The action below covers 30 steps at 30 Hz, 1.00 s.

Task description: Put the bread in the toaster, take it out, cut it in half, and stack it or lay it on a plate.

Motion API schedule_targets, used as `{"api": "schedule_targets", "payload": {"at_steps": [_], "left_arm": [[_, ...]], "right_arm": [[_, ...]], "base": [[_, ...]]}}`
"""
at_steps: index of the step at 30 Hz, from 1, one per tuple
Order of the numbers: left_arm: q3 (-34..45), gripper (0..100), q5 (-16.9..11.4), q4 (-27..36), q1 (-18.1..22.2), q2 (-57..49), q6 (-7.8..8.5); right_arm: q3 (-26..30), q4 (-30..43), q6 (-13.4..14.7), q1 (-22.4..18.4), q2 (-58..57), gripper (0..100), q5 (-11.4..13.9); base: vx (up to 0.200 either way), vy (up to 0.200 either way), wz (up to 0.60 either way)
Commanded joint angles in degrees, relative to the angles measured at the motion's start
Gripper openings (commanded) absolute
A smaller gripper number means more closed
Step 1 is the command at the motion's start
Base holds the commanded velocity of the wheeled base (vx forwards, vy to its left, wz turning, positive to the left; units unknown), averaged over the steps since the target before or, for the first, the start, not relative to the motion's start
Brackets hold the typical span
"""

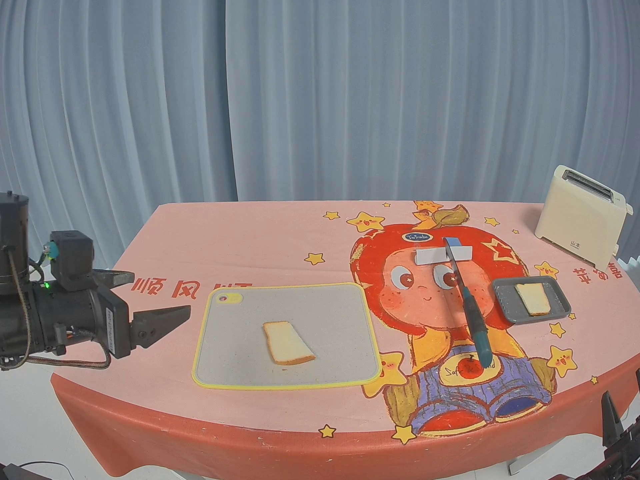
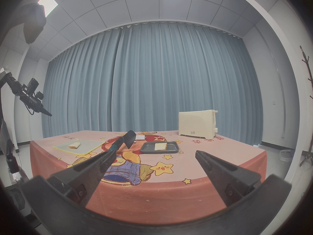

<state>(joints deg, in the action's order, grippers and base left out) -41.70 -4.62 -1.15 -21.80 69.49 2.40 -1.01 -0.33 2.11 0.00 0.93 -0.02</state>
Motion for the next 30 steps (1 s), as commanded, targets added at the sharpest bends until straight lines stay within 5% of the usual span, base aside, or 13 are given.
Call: {"api": "schedule_targets", "payload": {"at_steps": [1, 7, 11, 16, 20, 30], "left_arm": [[-0.31, 100, 0.14, -0.08, 0.0, 6.19, 0.32], [0.92, 100, -0.13, -2.19, -2.46, 8.12, -0.91], [-0.13, 100, 0.67, -3.95, -3.87, 12.78, -3.19], [-5.67, 100, 1.81, -3.78, -5.1, 16.91, -3.63], [-11.12, 100, 5.67, -2.72, -5.19, 22.1, -3.46], [-9.27, 100, 6.03, -6.06, -9.32, 30.88, -3.28]], "right_arm": [[1.01, -0.02, 0.0, 0.0, -0.93, 100, 0.02], [1.01, -0.02, 0.0, 0.0, -0.93, 100, 0.02], [1.01, -0.02, 0.0, 0.0, -0.93, 100, 0.02], [1.01, -0.02, 0.0, 0.0, -0.93, 100, 0.02], [1.01, -0.02, 0.0, 0.0, -0.93, 100, 0.02], [1.01, 0.07, -0.09, 0.0, -0.93, 100, 0.02]], "base": [[0.0, 0.0, 0.0], [0.0, 0.0, 0.0], [0.0, 0.0, 0.0], [0.0, 0.0, 0.0], [0.0, 0.0, 0.0], [0.0, 0.0, 0.0]]}}
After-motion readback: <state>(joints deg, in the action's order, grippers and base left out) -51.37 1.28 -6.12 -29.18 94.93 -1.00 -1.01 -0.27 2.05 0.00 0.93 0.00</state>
